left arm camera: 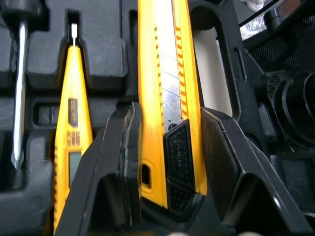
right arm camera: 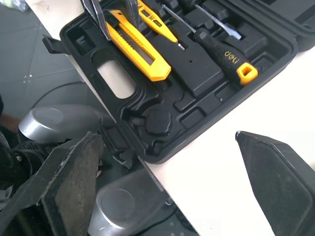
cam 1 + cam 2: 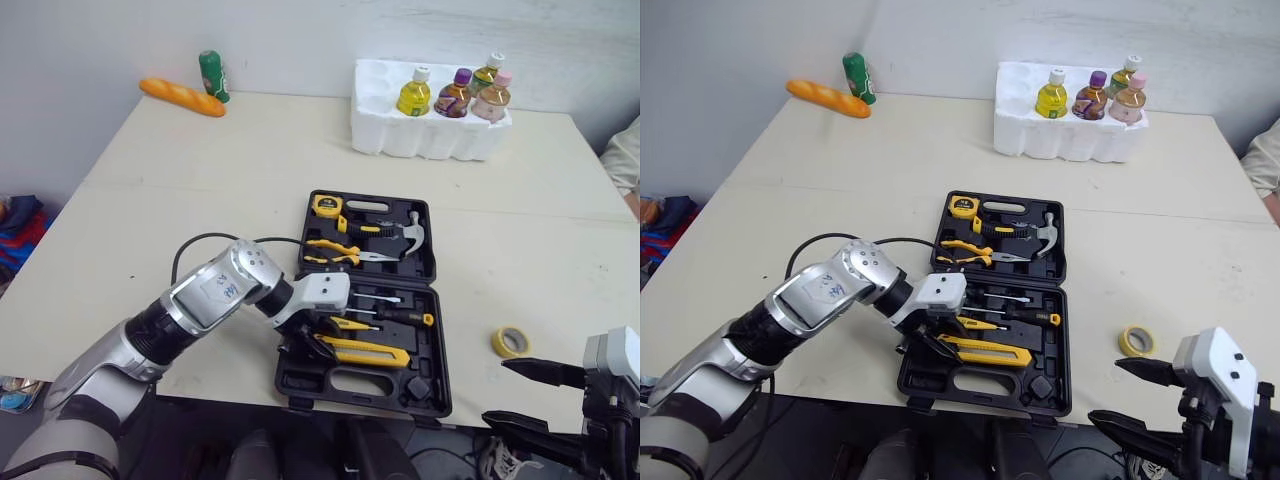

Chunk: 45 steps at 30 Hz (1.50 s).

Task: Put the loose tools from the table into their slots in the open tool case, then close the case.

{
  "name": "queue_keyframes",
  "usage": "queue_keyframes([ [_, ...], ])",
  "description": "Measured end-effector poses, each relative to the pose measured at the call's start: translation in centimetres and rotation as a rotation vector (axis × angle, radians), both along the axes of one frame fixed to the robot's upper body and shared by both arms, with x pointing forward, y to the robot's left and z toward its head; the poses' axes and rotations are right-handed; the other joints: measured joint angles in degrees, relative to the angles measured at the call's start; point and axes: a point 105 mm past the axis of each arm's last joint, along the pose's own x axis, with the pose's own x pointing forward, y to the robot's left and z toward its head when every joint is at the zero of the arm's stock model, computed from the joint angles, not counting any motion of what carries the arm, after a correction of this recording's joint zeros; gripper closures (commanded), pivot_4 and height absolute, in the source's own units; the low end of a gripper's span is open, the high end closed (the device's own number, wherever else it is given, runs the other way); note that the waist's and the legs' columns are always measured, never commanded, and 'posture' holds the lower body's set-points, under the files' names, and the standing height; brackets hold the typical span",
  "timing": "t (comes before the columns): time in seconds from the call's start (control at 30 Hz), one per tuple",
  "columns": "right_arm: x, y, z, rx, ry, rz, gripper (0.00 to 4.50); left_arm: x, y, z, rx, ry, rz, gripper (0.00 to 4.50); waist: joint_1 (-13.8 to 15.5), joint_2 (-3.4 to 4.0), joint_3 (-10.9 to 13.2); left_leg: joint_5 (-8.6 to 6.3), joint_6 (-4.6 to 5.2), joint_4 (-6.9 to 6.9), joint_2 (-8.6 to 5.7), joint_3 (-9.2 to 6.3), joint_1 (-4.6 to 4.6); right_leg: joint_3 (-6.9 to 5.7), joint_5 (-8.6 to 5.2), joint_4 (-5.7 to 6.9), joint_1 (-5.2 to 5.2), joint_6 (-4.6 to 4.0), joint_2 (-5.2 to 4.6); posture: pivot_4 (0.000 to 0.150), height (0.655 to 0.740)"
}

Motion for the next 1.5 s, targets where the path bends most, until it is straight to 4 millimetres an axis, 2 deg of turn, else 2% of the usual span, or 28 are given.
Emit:
queue_keyframes([
  [0.13,-0.1,-0.1,-0.1,-0.006,0.005,-0.013,0.00,0.0,-0.2,-0.2,0.004,-0.003,-0.005,3.19,-0.02,0.00,0.00,0.00,-0.01,-0.03,0.01,-0.03,0.00,-0.02,0.00,0.01,-0.01,-0.01,0.02,0.150,0.7339],
  [0.2,0.0,-0.1,-0.1,-0.007,0.002,-0.011,0.00,0.0,-0.4,-0.3,0.005,-0.003,0.001,2.14,-0.03,0.00,0.00,0.00,0.01,-0.01,0.01,-0.03,0.00,-0.02,0.00,0.01,-0.01,-0.01,0.02,0.150,0.7339],
  [0.23,0.0,-0.2,0.0,-0.009,0.002,-0.011,0.00,0.1,-0.4,-0.3,0.004,-0.006,0.005,1.91,-0.05,0.00,0.00,-0.01,0.02,-0.02,0.01,-0.03,0.00,-0.02,0.00,0.01,-0.01,0.00,0.01,0.150,0.7339],
  [0.37,0.4,-0.3,0.3,-0.020,-0.021,-0.003,0.00,-0.2,-0.4,-0.2,-0.013,0.020,0.001,0.07,0.01,0.00,0.00,-0.01,0.02,-0.03,0.01,-0.04,0.00,-0.04,0.00,0.01,-0.01,-0.01,0.01,0.150,0.7339],
  [0.43,0.5,-0.3,0.3,-0.022,-0.022,-0.002,0.00,-0.4,-0.5,0.1,-0.055,0.039,-0.007,0.02,0.02,0.00,0.00,-0.01,0.02,-0.01,0.01,-0.07,-0.03,-0.06,0.00,0.01,-0.01,-0.01,0.00,0.150,0.7339],
  [0.57,0.6,-0.4,0.2,-0.017,-0.018,0.000,0.00,0.5,0.0,1.0,-0.194,0.034,0.014,0.02,0.00,0.01,-0.01,-0.01,0.02,-0.01,0.01,-0.07,-0.01,-0.06,0.00,0.03,0.00,0.00,-0.01,0.150,0.7339],
  [0.6,0.6,-0.4,0.2,-0.016,-0.019,-0.001,0.00,0.6,0.0,0.9,-0.233,0.026,0.009,0.44,0.05,0.02,-0.01,0.00,0.02,0.01,0.01,-0.07,-0.01,-0.07,0.00,0.03,0.00,0.00,-0.01,0.150,0.7339],
  [0.63,0.6,-0.4,0.2,-0.017,-0.020,-0.001,0.00,0.6,0.0,0.8,-0.253,0.025,0.002,0.55,0.05,0.01,-0.01,-0.01,0.02,0.01,0.01,-0.07,-0.04,-0.07,0.00,0.03,-0.01,0.00,-0.01,0.150,0.7339],
  [0.7,0.7,-0.4,0.2,-0.020,-0.023,0.002,0.00,0.5,0.0,0.4,-0.302,0.039,-0.005,1.18,0.06,0.01,-0.01,-0.01,0.02,0.03,0.01,-0.07,-0.04,-0.08,0.00,0.03,-0.01,0.00,-0.01,0.150,0.7339],
  [0.73,0.8,-0.4,0.2,-0.021,-0.023,0.003,0.00,0.2,-0.1,0.3,-0.323,0.054,-0.015,1.71,0.05,0.01,-0.01,0.00,0.01,0.03,0.01,-0.07,-0.06,-0.08,0.00,0.02,-0.02,0.00,-0.01,0.150,0.7339],
  [0.8,0.9,-0.4,0.0,-0.021,-0.022,0.004,0.00,-0.2,-0.3,0.3,-0.343,0.073,-0.034,2.41,0.06,0.01,-0.01,0.00,0.01,0.05,0.01,-0.07,-0.07,-0.08,0.00,0.02,-0.01,0.00,-0.01,0.150,0.7339],
  [0.83,0.9,-0.5,-0.1,-0.024,-0.019,0.004,0.00,-0.4,-0.3,0.4,-0.359,0.080,-0.047,2.93,0.06,0.01,-0.01,0.01,-0.01,0.04,0.01,-0.07,-0.06,-0.08,0.00,0.02,-0.01,0.00,-0.01,0.150,0.7339],
  [0.87,0.9,-0.5,-0.2,-0.025,-0.017,0.004,0.00,-0.4,-0.2,0.3,-0.366,0.063,-0.056,3.18,0.06,0.02,-0.01,0.01,0.00,0.04,0.01,-0.07,-0.05,-0.08,0.00,0.02,-0.01,0.00,0.00,0.150,0.7339],
  [0.97,0.9,-0.5,-0.1,-0.025,-0.018,0.004,0.00,-0.3,0.1,-0.5,-0.347,0.036,-0.055,4.48,0.00,0.01,-0.01,0.00,0.00,0.04,0.01,-0.07,-0.02,-0.08,0.01,0.04,0.01,0.00,0.00,0.150,0.7339],
  [1.07,1.0,-0.5,-0.1,-0.025,-0.023,0.005,0.00,-0.4,0.2,-1.5,-0.305,0.032,-0.057,4.48,0.05,0.01,-0.01,-0.01,0.03,0.04,0.00,-0.07,-0.02,-0.08,0.01,0.05,0.00,0.01,0.00,0.150,0.7339],
  [1.33,1.1,-0.6,-0.2,-0.045,-0.032,0.004,0.00,-0.2,0.2,-2.3,-0.163,-0.113,-0.153,4.48,0.00,0.04,-0.50,-0.06,0.10,-0.11,0.01,-0.05,0.06,-0.06,0.00,-0.04,0.29,-0.01,0.00,0.150,0.7339],
  [1.4,1.2,-0.6,-0.3,-0.047,-0.033,0.004,0.00,-0.1,0.1,-2.5,-0.163,-0.140,-0.163,4.48,0.00,0.12,-0.61,-0.08,0.12,-0.18,0.00,-0.04,0.59,-0.04,0.00,-0.09,0.59,-0.01,-0.01,0.150,0.7339],
  [1.5,1.2,-0.6,-0.4,-0.048,-0.031,0.006,0.00,-0.1,-0.2,-2.6,-0.201,-0.106,-0.108,4.48,0.00,0.25,-0.69,-0.20,0.24,-0.28,0.01,-0.04,0.82,-0.05,-0.05,-0.23,1.16,-0.06,-0.04,0.150,0.7339],
])
